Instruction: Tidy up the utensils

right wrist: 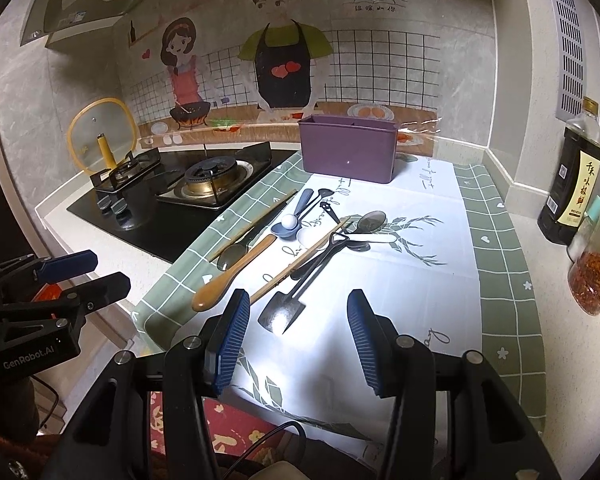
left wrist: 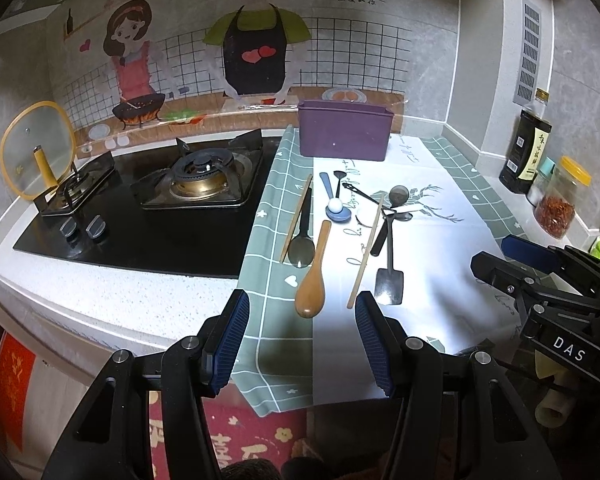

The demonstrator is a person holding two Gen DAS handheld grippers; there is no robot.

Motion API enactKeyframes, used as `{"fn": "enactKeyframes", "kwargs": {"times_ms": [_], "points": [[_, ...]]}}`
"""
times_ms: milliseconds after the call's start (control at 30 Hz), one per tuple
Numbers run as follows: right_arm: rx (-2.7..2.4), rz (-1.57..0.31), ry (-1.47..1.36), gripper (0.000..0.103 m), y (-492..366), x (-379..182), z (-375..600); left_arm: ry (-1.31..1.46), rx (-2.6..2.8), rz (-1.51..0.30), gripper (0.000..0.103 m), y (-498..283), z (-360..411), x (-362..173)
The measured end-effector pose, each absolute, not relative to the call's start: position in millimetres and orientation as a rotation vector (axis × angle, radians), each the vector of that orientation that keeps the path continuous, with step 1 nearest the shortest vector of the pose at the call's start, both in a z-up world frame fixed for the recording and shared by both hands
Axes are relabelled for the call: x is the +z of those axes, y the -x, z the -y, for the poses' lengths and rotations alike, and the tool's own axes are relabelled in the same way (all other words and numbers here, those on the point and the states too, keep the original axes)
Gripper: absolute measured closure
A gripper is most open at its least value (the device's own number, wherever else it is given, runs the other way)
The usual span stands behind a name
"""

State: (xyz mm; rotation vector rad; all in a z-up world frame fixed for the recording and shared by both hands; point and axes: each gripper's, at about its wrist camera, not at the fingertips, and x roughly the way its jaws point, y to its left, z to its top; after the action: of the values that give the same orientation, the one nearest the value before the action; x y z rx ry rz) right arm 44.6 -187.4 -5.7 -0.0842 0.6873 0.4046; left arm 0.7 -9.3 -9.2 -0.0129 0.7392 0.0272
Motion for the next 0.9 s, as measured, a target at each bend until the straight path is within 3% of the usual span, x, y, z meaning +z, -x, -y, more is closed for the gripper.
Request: {"fn": "enactKeyframes", "kwargs": {"times_ms": [900], "points": [[0.405,-0.688,0.08,0.056,-42.6,-5.3,187.7,0.015,0.033,-0.737,0.047,0.4,10.8,-8.9]]}}
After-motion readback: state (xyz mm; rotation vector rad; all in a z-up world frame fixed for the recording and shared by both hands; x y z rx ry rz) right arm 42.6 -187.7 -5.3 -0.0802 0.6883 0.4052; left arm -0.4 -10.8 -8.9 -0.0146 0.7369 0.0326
